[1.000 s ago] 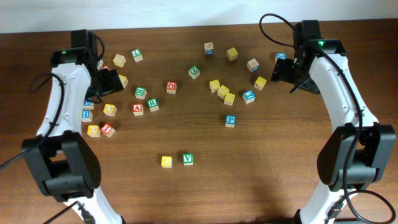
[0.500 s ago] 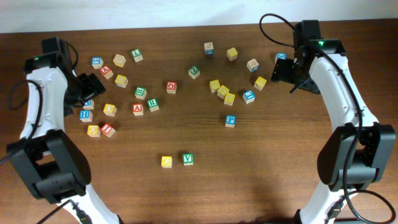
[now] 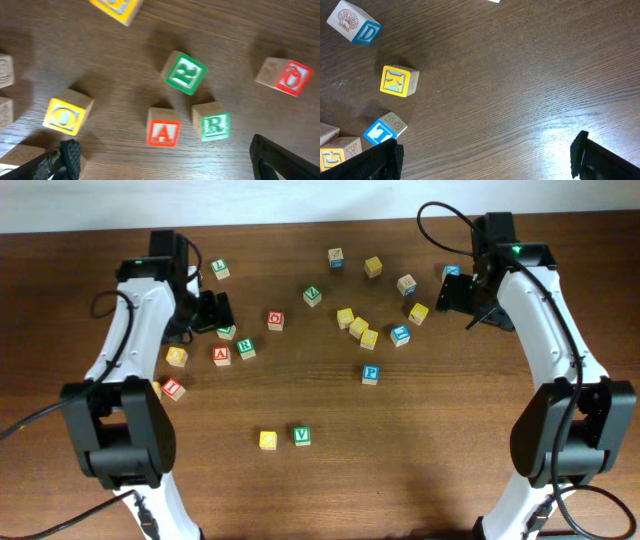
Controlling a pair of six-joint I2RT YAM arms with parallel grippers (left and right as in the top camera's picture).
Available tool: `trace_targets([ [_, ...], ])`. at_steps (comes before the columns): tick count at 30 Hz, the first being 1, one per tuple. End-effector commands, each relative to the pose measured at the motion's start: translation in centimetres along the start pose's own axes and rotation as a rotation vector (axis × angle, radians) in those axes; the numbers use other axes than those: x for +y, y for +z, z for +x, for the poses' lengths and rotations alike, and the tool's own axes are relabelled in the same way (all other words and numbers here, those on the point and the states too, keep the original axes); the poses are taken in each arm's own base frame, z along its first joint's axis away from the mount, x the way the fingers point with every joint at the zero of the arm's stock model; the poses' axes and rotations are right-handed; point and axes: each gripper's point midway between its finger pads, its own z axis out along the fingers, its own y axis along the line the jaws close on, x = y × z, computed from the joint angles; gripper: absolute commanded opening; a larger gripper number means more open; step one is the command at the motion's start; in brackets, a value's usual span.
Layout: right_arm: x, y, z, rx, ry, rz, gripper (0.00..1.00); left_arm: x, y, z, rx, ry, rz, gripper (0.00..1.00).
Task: Spell out CVPR
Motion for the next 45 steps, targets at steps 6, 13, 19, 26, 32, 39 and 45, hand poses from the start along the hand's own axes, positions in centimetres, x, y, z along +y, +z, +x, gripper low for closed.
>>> trace_targets([
  [6, -0.2, -0.8, -0.5, -0.024, 0.006, 0.004, 0.98, -5.8, 0.6, 1.8, 0.022, 0.136, 0.055, 0.99],
  [13, -0.2, -0.8, -0.5, -0.024, 0.006, 0.004, 0.98, -10.1, 0.7, 3.4, 0.008, 0.253, 0.04, 0.99],
  [19, -0.2, -0.8, -0.5, -0.024, 0.006, 0.004, 0.98, -2.9, 0.6, 1.1, -0.009, -0.064, -0.082, 0.99],
  [26, 1.1, -0.8, -1.1, -0.042, 0.018, -0.065, 0.98, 5.2, 0.0, 1.3, 0.056, -0.244, -0.137, 0.99],
  [32, 4.9, -0.9, 2.4, 0.122, 0.003, -0.28, 0.98, 10.7, -0.5, 1.7, 0.079, -0.432, -0.162, 0.99],
  [39, 13.5, 2.1, 13.3, 0.292, -0.238, -0.373, 0.98, 11.9, -0.7, 1.7, 0.076, -0.46, -0.166, 0.99],
  [45, 14.6, 4.5, 16.8, 0.213, -0.32, -0.154, 0.97, 11.9, -0.6, 1.7, 0.077, -0.46, -0.166, 0.99],
])
